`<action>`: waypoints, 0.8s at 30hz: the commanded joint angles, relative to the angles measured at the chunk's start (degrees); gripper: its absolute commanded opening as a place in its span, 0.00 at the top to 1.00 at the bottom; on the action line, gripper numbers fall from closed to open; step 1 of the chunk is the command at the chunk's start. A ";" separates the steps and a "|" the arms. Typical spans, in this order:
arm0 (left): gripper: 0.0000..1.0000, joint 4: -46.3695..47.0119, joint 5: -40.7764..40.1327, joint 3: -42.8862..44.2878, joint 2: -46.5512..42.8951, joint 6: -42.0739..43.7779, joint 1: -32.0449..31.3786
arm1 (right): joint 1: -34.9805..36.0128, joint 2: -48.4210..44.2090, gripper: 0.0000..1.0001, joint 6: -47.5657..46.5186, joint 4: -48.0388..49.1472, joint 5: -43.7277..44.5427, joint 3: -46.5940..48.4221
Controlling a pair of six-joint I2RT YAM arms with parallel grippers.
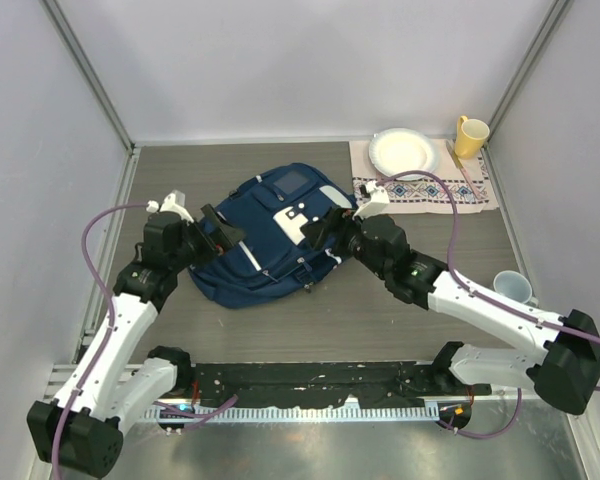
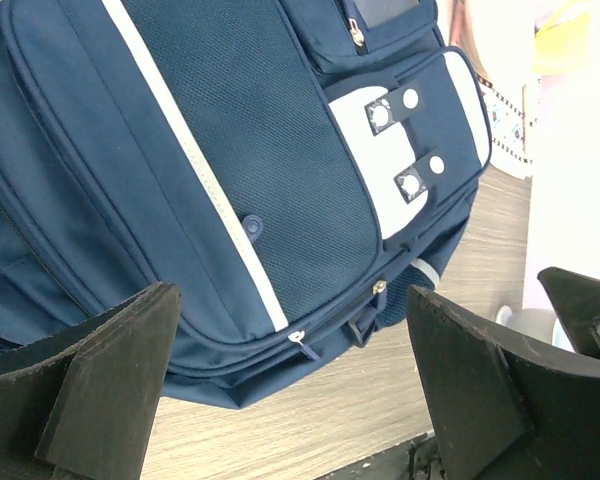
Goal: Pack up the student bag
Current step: Adjust the student bag at the center of the board, then unzip the student bag at the center of the board.
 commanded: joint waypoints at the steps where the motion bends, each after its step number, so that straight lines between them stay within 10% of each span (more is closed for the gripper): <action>1: 0.00 2.01 2.02 -0.80 -3.95 -2.38 0.05 | 0.18 -2.67 0.14 3.22 -3.11 0.66 1.29; 13: 0.01 1.22 -0.53 -2.92 -8.97 -5.63 -1.53 | 0.18 -0.57 0.17 3.75 -10.14 -2.25 5.07; 24: 0.03 -0.10 -25.22 -4.76 -6.95 -17.91 -24.11 | 0.09 10.14 0.23 3.84 -7.41 -4.09 10.42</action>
